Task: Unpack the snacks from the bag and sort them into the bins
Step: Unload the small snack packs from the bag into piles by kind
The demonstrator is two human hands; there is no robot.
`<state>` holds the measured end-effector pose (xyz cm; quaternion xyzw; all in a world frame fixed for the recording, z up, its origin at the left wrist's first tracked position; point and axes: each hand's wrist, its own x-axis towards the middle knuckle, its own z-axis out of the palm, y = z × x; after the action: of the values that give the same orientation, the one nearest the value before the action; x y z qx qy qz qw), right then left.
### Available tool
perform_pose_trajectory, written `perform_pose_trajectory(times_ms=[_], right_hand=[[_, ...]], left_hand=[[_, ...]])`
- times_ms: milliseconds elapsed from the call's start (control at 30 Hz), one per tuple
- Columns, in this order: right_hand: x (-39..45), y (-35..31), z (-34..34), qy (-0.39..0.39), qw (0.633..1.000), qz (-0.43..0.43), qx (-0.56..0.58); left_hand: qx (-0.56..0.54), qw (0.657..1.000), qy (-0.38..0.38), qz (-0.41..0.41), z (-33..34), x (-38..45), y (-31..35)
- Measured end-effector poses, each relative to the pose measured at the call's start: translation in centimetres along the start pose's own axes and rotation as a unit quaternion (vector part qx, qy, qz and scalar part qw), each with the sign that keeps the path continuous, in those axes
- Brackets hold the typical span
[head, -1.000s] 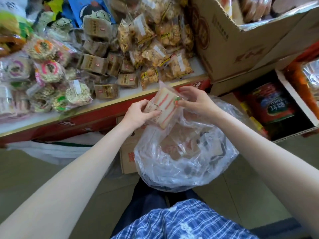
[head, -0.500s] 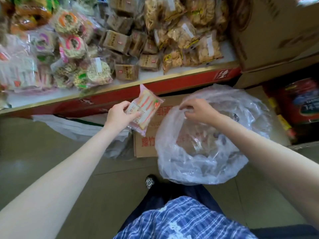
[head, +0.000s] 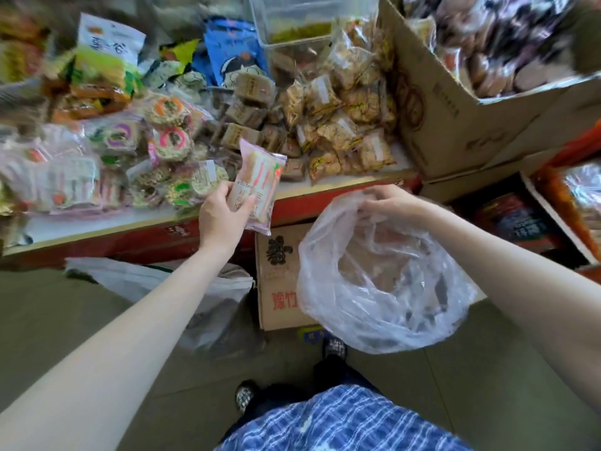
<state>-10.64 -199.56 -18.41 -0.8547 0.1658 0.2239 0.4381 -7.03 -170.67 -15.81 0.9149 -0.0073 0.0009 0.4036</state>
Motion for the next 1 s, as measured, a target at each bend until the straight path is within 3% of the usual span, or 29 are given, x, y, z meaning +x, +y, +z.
perform_pose_trajectory(times_ms=[100, 233, 367, 533, 700, 867, 1000], right_hand=[[-1.7, -1.7, 1.4, 0.04, 0.999, 0.005, -0.002], [-4.8, -6.7, 5.7, 0.037, 0.998, -0.019, 0.036], [-6.0, -12.6, 11.5, -0.007, 0.986, -0.053, 0.159], [-4.3, -20.9, 18.6, -0.076, 0.972, -0.079, 0.207], [-0.2, -26.3, 22.7, -0.062, 0.967, -0.082, 0.233], [6.6, -31.9, 24.8, 0.005, 0.982, -0.086, 0.169], [9.6, -36.7, 26.7, 0.002, 0.986, -0.107, 0.13]], left_hand=[[-0.042, 0.997, -0.058, -0.008, -1.6, -0.7, -1.5], [-0.135, 0.979, -0.137, -0.07, -5.0, -2.3, -4.1], [-0.174, 0.966, -0.17, -0.087, -10.0, -3.4, -6.9], [-0.184, 0.956, -0.205, -0.098, -17.5, -1.6, -11.2], [-0.148, 0.966, -0.151, -0.147, -20.8, 1.4, -15.9], [-0.072, 0.971, -0.071, -0.219, -23.9, 6.0, -20.2], [-0.033, 0.971, -0.015, -0.237, -27.0, 8.9, -23.7]])
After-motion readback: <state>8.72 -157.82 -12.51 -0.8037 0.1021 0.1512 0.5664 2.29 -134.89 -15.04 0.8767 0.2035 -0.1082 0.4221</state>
